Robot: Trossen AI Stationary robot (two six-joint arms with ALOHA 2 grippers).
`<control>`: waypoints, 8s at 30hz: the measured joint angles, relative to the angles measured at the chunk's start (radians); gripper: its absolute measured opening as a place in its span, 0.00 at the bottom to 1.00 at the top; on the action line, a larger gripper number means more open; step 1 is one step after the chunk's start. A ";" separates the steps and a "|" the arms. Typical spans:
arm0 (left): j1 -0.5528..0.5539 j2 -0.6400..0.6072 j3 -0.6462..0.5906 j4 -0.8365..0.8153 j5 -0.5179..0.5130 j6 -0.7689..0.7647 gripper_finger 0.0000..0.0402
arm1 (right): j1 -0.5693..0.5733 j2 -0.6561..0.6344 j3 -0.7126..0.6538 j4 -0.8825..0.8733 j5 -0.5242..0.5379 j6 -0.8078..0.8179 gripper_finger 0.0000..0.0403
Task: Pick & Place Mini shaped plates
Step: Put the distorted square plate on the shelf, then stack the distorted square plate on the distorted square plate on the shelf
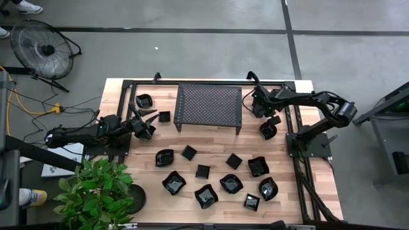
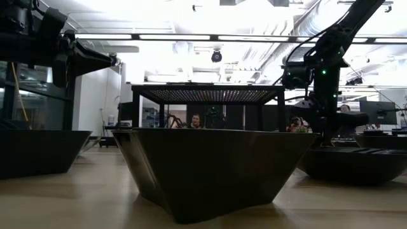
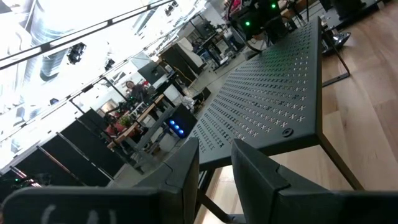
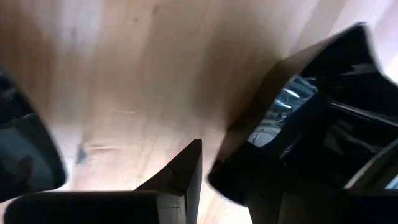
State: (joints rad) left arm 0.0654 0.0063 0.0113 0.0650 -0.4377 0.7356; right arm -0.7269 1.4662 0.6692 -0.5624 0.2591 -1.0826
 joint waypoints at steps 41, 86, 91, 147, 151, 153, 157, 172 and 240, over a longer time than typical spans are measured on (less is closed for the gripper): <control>0.000 0.000 0.000 0.000 0.000 0.000 0.23 | 0.003 -0.002 0.081 0.005 -0.108 0.404 0.23; 0.000 0.000 0.000 0.000 0.000 0.000 0.23 | 0.003 -0.286 0.082 -0.173 0.049 0.584 0.00; 0.000 0.000 0.000 0.000 0.000 0.000 0.23 | 0.006 -0.365 0.082 -0.227 0.029 0.605 0.00; 0.000 0.000 0.000 0.000 0.000 0.000 0.23 | 0.478 -0.003 0.563 -0.244 0.129 0.715 0.00; 0.000 0.000 0.000 0.000 0.000 0.000 0.23 | 0.479 -0.004 0.643 -0.302 0.108 0.724 0.00; 0.000 0.000 0.000 0.000 0.000 0.000 0.23 | 0.479 -0.004 0.682 -0.347 0.107 0.727 0.00; 0.000 0.000 0.000 0.000 0.000 0.000 0.23 | 0.479 -0.001 0.739 -0.376 0.102 0.756 0.00; 0.000 0.000 0.000 0.000 0.000 0.000 0.23 | 0.493 0.230 0.917 -0.596 0.155 0.973 0.00; 0.000 0.000 0.000 0.000 0.000 0.000 0.23 | 0.499 -0.042 0.920 -0.827 -0.127 1.193 0.32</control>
State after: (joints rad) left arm 0.0652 0.0067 0.0113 0.0650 -0.4374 0.7357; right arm -0.2275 1.4238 1.5894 -1.3892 0.1320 0.1100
